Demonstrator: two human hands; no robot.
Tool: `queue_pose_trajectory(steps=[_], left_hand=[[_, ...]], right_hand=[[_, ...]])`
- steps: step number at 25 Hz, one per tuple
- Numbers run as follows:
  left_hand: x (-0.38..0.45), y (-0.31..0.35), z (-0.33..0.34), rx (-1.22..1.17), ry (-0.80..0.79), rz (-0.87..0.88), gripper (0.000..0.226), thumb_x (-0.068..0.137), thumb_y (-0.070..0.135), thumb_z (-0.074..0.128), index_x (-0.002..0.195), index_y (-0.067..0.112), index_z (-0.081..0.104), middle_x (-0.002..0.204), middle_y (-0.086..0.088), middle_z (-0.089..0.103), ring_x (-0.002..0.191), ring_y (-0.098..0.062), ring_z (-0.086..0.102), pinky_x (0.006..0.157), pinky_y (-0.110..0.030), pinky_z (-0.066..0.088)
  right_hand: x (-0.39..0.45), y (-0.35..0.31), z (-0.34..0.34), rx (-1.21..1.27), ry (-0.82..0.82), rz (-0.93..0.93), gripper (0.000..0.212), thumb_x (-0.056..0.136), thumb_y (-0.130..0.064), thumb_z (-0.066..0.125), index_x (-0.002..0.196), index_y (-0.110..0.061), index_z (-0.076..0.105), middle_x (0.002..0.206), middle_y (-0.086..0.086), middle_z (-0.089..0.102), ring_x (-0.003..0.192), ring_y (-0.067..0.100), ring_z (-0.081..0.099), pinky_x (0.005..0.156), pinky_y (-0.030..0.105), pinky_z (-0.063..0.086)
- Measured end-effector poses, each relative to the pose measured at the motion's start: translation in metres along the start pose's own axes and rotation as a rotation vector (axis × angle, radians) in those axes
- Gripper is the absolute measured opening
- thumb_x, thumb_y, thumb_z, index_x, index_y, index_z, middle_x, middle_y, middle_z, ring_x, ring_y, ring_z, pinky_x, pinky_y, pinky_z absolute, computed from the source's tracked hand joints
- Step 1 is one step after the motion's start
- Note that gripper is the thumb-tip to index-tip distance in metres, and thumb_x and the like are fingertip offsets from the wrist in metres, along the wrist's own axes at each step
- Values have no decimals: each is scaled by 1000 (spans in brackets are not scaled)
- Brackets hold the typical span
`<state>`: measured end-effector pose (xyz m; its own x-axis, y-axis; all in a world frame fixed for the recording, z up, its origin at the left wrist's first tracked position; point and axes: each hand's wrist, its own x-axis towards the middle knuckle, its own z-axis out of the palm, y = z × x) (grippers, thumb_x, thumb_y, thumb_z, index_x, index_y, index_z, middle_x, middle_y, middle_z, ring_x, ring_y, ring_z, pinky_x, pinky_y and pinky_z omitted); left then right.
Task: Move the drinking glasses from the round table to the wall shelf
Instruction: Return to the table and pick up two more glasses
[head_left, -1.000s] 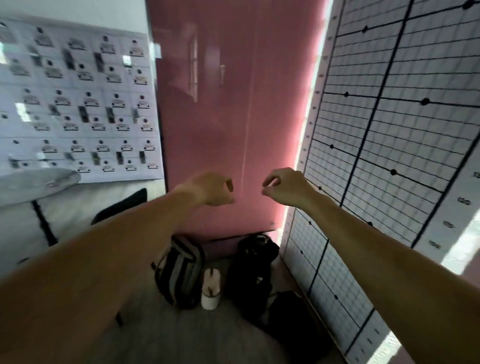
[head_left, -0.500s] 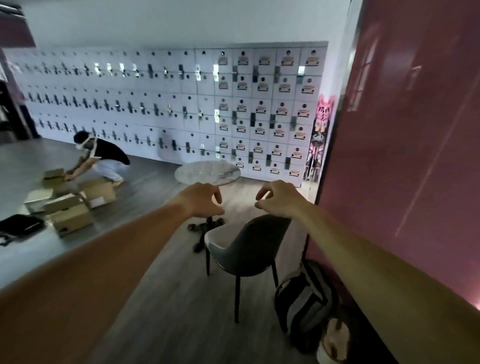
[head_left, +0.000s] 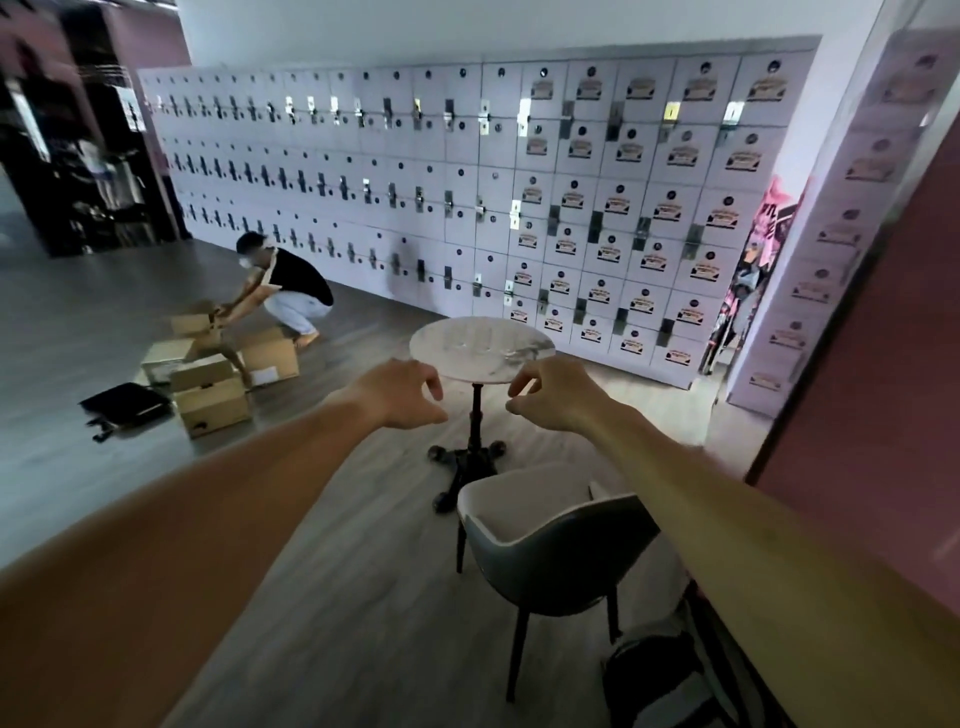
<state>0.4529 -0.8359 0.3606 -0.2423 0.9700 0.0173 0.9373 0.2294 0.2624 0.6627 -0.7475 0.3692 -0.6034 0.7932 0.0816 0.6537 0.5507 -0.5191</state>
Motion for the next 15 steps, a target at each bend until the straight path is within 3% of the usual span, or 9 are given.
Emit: queue_pose_trajectory(steps=[5,10,15], left_hand=[[93,-62,13,-20,-33,-1,28,78,45,74,101,29,65,104,0,65,99,-20,58,90,-37,48],[197,-118,5,-16,-53,62,27,77,48,72,97,35,62,97,8,58,94,-15,55,76,-30,40],[312,-159,-19,23,-74,162,28,80,48,71,103,32,63,98,11,52,94,-11,47,80,-31,37]], right_hand=[[103,6,35,-16,-28,19,13,82,-29,72,94,-25,72,118,6,68,102,20,62,78,27,44],[208,0,57,-35,-1,57,13,81,-27,71,94,-26,72,124,7,67,100,18,62,79,26,45],[315,-11,62,-69,54,126,9,81,-26,71,88,-30,67,126,2,65,103,17,61,83,28,48]])
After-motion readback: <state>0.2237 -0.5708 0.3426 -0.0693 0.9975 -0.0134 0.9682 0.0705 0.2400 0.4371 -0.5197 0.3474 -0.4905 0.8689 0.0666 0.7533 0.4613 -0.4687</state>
